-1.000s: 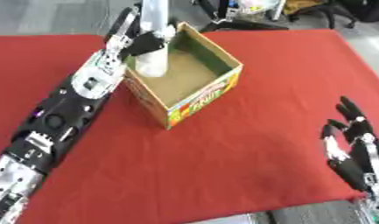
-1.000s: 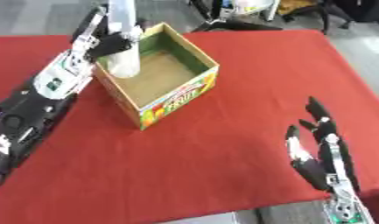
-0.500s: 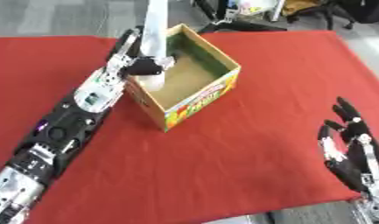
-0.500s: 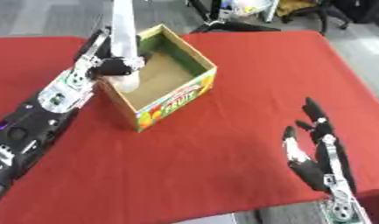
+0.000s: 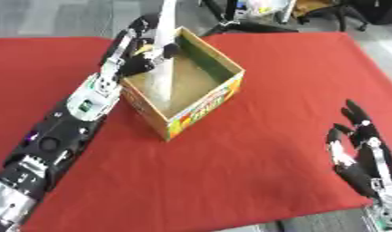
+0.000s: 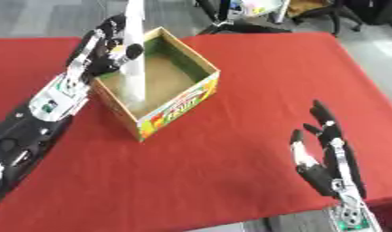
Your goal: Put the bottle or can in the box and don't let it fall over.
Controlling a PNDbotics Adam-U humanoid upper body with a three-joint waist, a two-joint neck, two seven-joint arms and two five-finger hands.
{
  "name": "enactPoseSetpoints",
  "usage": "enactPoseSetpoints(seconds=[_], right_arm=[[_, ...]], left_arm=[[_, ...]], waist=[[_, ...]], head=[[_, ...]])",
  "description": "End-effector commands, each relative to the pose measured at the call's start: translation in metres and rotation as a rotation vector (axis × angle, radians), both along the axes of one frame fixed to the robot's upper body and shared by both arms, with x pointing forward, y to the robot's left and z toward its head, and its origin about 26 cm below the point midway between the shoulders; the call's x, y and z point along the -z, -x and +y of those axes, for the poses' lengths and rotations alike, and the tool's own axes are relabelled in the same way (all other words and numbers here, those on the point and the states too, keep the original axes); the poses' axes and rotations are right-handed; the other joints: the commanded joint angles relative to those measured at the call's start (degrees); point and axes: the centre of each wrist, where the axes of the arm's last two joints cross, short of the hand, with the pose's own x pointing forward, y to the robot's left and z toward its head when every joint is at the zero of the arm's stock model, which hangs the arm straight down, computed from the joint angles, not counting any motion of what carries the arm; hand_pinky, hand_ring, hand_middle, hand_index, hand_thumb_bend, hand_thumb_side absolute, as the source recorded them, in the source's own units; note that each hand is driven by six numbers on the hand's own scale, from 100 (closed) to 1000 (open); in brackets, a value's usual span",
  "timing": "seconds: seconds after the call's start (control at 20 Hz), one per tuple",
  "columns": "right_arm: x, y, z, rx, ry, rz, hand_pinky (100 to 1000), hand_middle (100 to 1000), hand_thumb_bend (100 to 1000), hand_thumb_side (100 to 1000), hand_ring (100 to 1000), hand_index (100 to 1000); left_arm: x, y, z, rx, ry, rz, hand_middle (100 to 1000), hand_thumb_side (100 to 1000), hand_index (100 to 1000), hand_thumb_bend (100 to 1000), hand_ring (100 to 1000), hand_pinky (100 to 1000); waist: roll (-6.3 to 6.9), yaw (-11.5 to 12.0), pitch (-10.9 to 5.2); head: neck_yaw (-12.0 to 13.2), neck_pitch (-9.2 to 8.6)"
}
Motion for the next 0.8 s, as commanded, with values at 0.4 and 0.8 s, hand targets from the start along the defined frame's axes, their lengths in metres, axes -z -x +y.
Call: enactPoseSetpoints(seconds=[0.4,0.8], right_arm=[[-0.005,0.001,-0.016,0.046,0.024,-0.014,863,1000,100,470,1000,1000],[-0.006,0.002,-0.026,0.090,0.031,-0.022,863,1000,100,470,1000,1000]], left_arm=[[-0.042,0.035,0.063,-0.080,0.145,-0.195,910,625,811,701,952,814],[-0.037,0.082,0.101,-0.187,0.097,-0.225,910,619,812,607,949,802]], waist=[[0.34,2.21,-1.51],[0.99,5.44,-1.42]], head=[[-2.23,-0.78],[-4.33,-1.36]])
